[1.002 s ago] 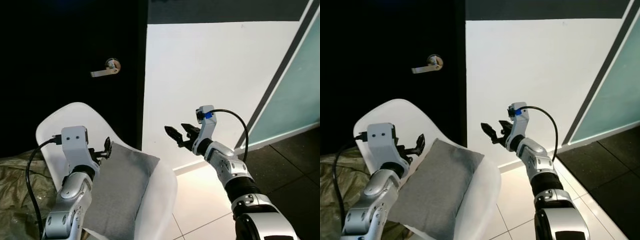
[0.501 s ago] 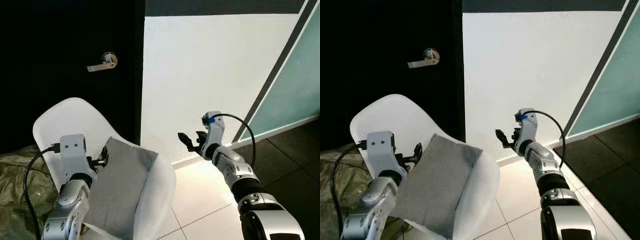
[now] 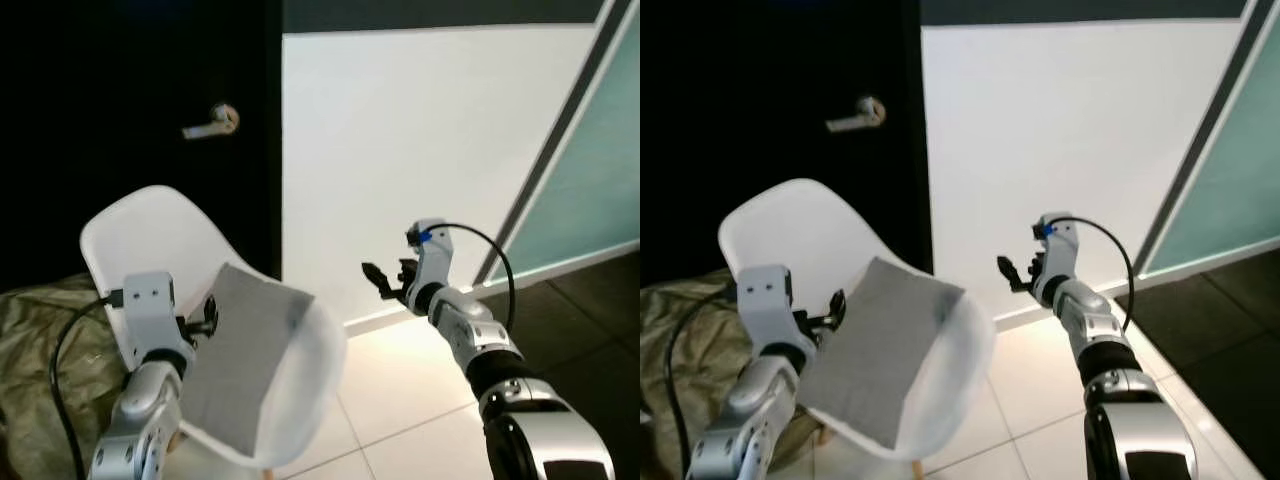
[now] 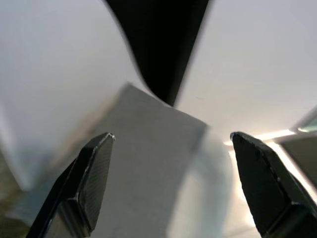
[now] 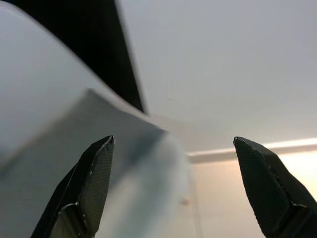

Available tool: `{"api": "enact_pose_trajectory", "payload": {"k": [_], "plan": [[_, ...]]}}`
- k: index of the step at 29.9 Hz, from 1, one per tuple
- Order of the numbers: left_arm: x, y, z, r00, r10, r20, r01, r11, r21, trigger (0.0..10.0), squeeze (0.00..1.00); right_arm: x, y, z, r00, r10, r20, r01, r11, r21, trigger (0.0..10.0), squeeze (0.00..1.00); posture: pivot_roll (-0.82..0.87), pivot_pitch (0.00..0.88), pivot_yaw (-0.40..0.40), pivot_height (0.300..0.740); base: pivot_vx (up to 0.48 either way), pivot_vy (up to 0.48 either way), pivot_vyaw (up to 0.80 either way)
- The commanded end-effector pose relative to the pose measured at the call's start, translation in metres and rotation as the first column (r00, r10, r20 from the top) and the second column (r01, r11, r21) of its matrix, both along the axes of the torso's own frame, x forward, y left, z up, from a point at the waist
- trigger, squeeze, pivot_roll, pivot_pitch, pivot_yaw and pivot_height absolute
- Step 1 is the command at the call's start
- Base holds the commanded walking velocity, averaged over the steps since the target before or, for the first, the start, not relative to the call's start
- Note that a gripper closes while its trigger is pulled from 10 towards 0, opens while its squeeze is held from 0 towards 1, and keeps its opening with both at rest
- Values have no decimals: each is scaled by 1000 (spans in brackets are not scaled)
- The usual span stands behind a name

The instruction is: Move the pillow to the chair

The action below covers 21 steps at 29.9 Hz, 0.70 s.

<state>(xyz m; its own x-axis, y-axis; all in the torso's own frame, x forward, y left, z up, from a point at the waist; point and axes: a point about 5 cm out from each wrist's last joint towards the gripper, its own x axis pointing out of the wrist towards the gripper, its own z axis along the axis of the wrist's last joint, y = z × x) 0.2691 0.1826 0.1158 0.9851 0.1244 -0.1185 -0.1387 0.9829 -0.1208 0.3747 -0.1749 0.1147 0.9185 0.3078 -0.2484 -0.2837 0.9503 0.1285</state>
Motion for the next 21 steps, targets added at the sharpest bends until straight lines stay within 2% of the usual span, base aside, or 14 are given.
{"api": "enact_pose_trajectory", "payload": {"k": [1,12,17,21], "plan": [[-1,0,-5,1000,0,-24,0,1000,2,10000,0,-1,-1,-4,1000,-5,-13,5,1000,-4,10000,0,-122,0,-96,740,-334,0,0],[3,-5,-3,1000,-14,-14,14,1000,-2,10000,0,0,-2,-2,1000,-6,-10,5,1000,-14,10000,0,-129,0,-96,740,-340,0,0],[3,-6,-3,1000,-21,-16,21,1000,-4,10000,0,0,-4,-2,1000,-16,-7,16,1000,-8,10000,0,-134,0,-94,740,0,0,0],[3,-6,-3,1000,-20,-16,20,1000,-4,10000,0,1,-8,-2,999,-35,-13,35,999,-9,10000,0,-135,0,-94,740,-480,0,-744]]}}
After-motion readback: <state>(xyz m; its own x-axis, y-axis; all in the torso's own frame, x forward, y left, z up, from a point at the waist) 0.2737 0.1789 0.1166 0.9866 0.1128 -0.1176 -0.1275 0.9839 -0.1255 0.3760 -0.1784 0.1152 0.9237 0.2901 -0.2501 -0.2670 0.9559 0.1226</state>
